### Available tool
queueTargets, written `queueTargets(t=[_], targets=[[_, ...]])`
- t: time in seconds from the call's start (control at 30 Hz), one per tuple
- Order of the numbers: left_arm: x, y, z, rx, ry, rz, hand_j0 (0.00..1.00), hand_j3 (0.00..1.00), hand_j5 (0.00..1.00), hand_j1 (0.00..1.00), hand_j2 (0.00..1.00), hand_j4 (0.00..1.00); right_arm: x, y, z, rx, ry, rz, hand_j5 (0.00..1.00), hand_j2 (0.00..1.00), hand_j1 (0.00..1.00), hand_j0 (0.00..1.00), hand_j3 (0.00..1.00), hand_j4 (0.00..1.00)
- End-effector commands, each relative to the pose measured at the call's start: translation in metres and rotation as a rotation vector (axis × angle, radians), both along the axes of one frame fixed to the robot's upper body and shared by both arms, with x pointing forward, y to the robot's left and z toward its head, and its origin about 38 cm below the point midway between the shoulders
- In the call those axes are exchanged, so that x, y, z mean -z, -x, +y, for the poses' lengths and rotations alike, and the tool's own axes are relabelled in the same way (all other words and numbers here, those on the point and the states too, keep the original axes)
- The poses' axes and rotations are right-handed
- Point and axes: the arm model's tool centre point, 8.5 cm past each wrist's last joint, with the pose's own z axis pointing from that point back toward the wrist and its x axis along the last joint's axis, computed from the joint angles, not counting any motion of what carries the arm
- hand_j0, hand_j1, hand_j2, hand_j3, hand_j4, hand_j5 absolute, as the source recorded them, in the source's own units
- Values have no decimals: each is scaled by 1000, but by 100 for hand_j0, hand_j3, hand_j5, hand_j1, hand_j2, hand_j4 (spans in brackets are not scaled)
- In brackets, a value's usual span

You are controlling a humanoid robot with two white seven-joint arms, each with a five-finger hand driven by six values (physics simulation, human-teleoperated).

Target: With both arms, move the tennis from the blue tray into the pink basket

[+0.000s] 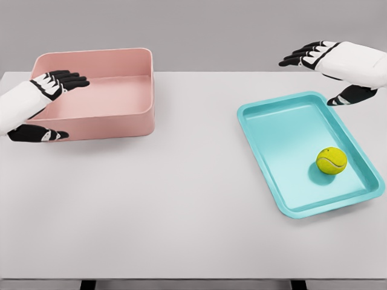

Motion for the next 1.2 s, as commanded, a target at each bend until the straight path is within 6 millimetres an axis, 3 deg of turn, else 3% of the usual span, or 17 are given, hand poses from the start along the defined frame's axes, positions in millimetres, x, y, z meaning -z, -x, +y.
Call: queueTargets(t=[0.0, 0.23, 0.27, 0.33, 0.4, 0.47, 0.57, 0.77, 0.83, 1.0, 1.17], targets=[[-1, 0, 0, 0, 2, -2, 100, 100, 100, 100, 100, 100, 0, 0, 0, 2, -1, 2, 100, 100, 100, 100, 100, 100], [-1, 0, -1, 1, 4, -3, 100, 100, 100, 100, 100, 100, -8, 2, -8, 14, -52, 20, 97, 97, 97, 97, 97, 97], [-1, 0, -1, 1, 4, -3, 100, 100, 100, 100, 100, 100, -11, -4, -23, 68, -216, 118, 97, 97, 97, 97, 97, 97], [-2, 0, -1, 0, 4, -5, 100, 100, 100, 100, 100, 100, -39, -10, -93, 176, -509, 179, 98, 98, 98, 98, 98, 98], [-2, 0, -1, 0, 4, -5, 100, 100, 100, 100, 100, 100, -35, 2, -138, 263, -540, 202, 99, 99, 99, 99, 99, 99], [-2, 0, -1, 0, 4, -5, 100, 100, 100, 100, 100, 100, -33, 24, -167, 294, -517, 225, 99, 99, 99, 99, 99, 99], [-1, 0, -1, 1, 5, -5, 100, 100, 100, 100, 100, 100, -25, 29, -195, 342, -545, 208, 99, 99, 99, 99, 99, 99], [-2, 0, -1, 2, 5, -5, 100, 100, 100, 100, 100, 100, 1, 43, -197, 322, -436, 280, 99, 99, 99, 99, 99, 99], [-2, 0, -1, 2, 5, -5, 100, 100, 100, 100, 100, 100, 26, 48, -183, 257, -394, 344, 99, 99, 99, 99, 99, 99], [-2, 0, -1, 2, 5, -5, 100, 100, 100, 100, 100, 100, 58, 53, -159, 195, -376, 438, 99, 99, 99, 99, 99, 99], [-1, 0, -2, 2, 7, -5, 100, 100, 100, 100, 100, 100, 66, 55, -142, 157, -352, 470, 99, 99, 99, 99, 99, 99]])
